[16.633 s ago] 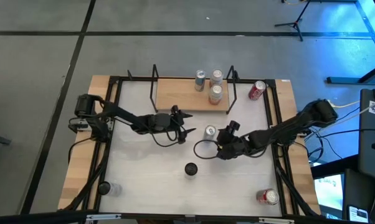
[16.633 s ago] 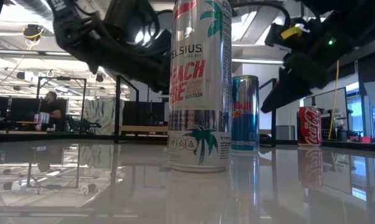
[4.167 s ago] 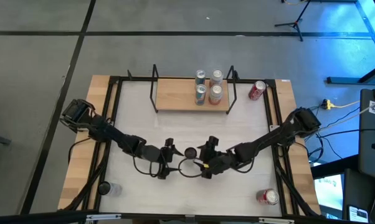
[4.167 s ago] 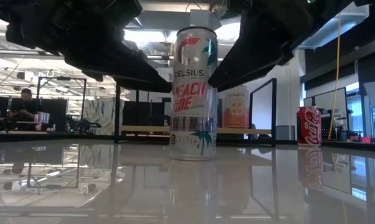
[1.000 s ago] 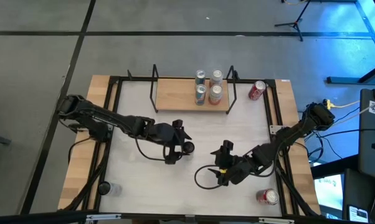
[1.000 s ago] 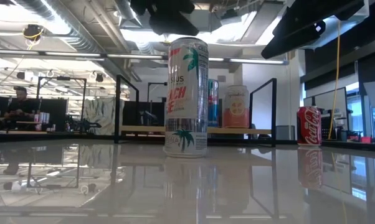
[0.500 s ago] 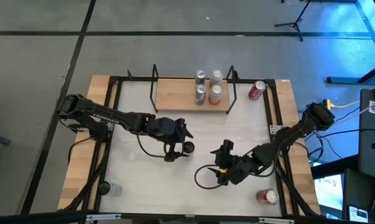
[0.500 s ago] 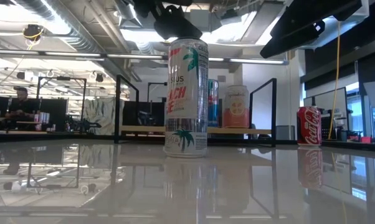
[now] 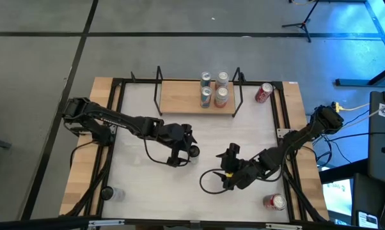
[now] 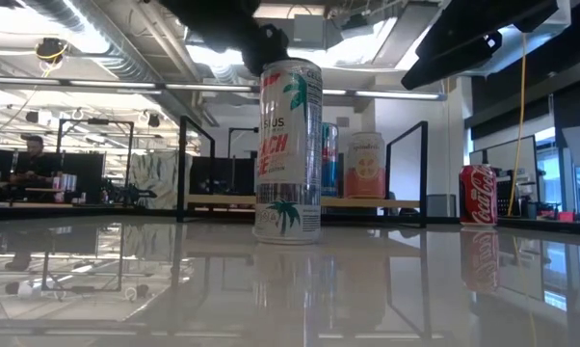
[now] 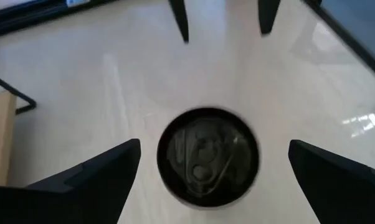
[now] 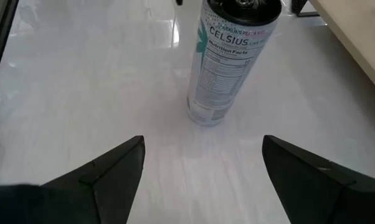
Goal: Place canned beverage on shelf
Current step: Put the right white soda can on the shelf
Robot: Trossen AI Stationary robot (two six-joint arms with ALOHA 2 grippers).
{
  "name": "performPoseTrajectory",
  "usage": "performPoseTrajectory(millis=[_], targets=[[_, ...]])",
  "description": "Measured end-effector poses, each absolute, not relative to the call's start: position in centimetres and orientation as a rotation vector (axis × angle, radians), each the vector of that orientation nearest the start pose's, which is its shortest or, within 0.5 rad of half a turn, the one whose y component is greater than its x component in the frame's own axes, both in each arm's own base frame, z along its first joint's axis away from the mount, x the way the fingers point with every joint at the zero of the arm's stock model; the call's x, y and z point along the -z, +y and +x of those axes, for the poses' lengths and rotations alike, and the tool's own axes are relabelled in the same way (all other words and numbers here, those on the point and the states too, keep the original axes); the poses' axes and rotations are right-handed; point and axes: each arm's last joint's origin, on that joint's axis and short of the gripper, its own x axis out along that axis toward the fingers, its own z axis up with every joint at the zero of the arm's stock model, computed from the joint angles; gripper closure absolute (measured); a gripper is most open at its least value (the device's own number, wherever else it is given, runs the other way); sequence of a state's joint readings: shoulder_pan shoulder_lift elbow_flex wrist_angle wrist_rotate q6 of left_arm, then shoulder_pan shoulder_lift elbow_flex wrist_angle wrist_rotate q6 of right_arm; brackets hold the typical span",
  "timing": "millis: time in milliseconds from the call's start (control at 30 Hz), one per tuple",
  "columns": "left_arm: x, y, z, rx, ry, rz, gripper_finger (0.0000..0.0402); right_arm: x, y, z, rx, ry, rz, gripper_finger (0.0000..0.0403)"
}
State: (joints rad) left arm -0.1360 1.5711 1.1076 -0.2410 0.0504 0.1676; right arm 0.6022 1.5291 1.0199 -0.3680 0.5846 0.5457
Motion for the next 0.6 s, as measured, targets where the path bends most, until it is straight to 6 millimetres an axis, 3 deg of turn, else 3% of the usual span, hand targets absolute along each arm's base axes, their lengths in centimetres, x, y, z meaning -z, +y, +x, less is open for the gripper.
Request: performPoseTrajectory(millis=[400,600], targets=[[-22.9,-4.9,34.7,0.252,0.732,0.180,0.0006,-23.0,16.3,26.5,0.186,0.692,0.027,0.0081],[-22.9,-5.1,34.9,0.241,0.717,0.159,0.0067,-23.0,16.3,26.5,0.186,0.692,0.026,0.0081]])
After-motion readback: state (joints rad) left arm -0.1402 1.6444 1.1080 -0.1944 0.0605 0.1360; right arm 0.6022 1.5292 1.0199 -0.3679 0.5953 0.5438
